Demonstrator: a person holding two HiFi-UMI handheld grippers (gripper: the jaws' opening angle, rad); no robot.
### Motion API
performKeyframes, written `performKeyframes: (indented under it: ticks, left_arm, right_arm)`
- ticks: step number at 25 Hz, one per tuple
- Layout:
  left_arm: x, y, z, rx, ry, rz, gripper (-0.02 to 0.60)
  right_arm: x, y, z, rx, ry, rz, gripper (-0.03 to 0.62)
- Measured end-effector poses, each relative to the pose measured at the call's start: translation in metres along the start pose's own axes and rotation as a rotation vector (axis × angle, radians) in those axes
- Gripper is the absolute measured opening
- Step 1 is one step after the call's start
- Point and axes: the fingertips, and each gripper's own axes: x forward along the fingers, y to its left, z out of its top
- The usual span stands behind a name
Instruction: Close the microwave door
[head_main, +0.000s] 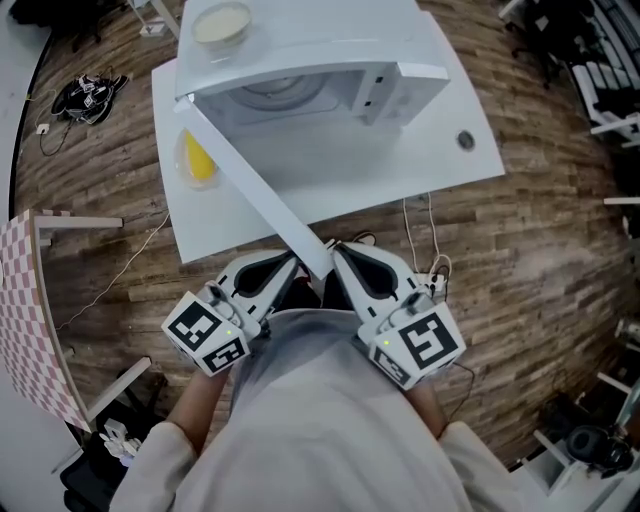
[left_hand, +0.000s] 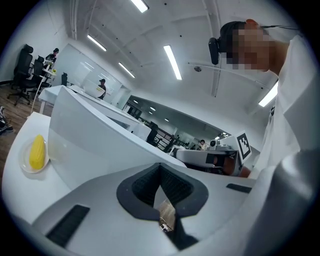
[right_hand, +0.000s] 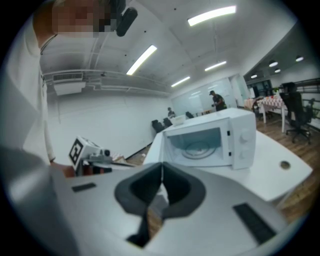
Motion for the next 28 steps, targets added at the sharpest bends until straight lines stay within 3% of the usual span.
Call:
performKeyframes:
  ticks: [28]
  left_arm:
    - [0.045,0.001,0.009,-0.026,0.012,-0.024,0.014]
  right_arm:
    - [-0.008,-0.046,0.014,0.018,-0.007,-0.028,0.023]
